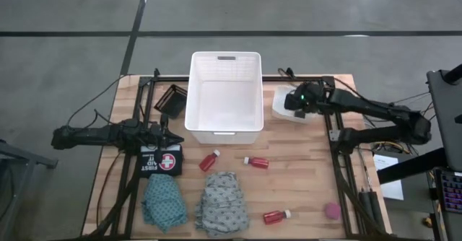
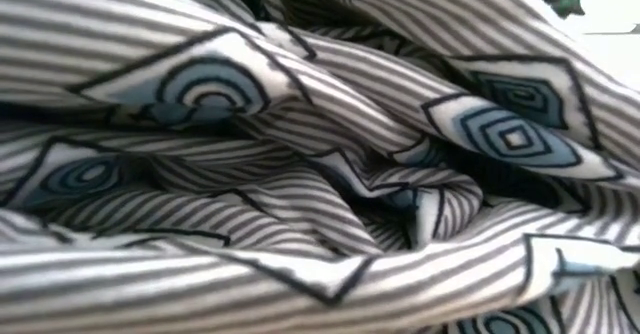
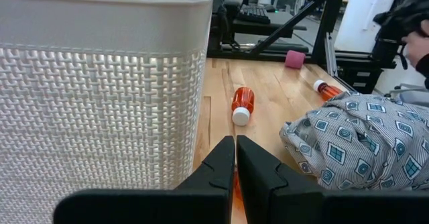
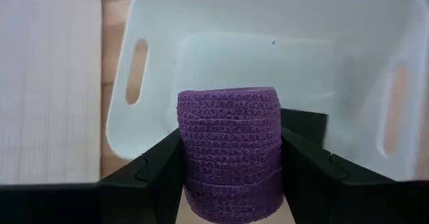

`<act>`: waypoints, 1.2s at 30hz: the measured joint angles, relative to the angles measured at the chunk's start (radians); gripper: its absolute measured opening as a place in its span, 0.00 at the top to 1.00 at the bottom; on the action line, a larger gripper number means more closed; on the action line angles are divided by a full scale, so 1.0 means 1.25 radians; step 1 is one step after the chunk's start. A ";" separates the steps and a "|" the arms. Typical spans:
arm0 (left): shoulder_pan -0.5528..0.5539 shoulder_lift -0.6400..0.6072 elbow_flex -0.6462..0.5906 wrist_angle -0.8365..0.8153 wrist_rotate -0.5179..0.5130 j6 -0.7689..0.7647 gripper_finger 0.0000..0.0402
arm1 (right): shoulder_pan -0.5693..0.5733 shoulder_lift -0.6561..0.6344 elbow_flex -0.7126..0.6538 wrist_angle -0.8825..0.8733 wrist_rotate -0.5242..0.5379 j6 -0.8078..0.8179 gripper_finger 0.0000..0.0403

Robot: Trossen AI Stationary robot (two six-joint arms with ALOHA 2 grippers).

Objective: Pick & Place Medicine items
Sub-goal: Put the violet bandage into the white bin, then put the pink bandage into the white bin

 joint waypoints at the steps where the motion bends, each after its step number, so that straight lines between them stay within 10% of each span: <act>1: 0.000 0.000 0.000 0.000 0.000 0.000 0.95 | -0.026 0.009 -0.005 0.017 -0.027 -0.012 0.51; 22: 0.000 0.000 0.000 0.000 0.000 0.000 0.95 | -0.108 0.266 0.039 0.035 -0.082 -0.004 0.50; 36: 0.000 0.000 0.000 0.000 0.000 0.000 0.95 | -0.108 0.249 0.038 0.041 -0.078 -0.005 0.27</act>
